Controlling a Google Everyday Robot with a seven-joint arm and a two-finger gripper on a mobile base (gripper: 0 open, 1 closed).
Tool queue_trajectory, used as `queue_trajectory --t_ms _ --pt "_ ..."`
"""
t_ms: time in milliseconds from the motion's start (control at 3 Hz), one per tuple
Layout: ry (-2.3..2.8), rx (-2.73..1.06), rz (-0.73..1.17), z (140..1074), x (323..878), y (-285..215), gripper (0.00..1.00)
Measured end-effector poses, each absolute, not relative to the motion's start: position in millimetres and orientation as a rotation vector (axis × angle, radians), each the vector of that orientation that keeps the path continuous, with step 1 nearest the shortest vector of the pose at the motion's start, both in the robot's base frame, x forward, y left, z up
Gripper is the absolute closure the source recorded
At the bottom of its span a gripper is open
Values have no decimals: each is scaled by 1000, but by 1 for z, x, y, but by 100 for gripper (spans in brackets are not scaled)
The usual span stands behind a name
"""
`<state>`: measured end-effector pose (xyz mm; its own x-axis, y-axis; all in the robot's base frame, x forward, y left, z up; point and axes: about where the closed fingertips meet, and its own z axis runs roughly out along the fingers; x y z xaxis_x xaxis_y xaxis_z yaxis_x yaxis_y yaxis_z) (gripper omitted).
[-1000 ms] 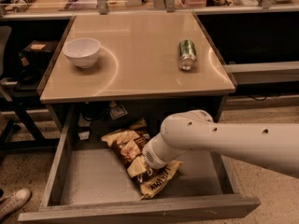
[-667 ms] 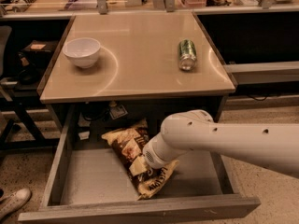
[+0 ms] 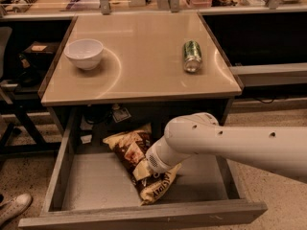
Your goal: Pick brown chip bag from top drawer and place on counter
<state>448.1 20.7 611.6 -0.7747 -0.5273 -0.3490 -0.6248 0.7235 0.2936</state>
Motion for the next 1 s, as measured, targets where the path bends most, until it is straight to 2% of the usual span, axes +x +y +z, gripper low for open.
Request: queue_trajectory --t_ms 333,1000 --pt "2687 -914 586 617 448 21 100" --pt "2692 -934 548 694 419 12 100"
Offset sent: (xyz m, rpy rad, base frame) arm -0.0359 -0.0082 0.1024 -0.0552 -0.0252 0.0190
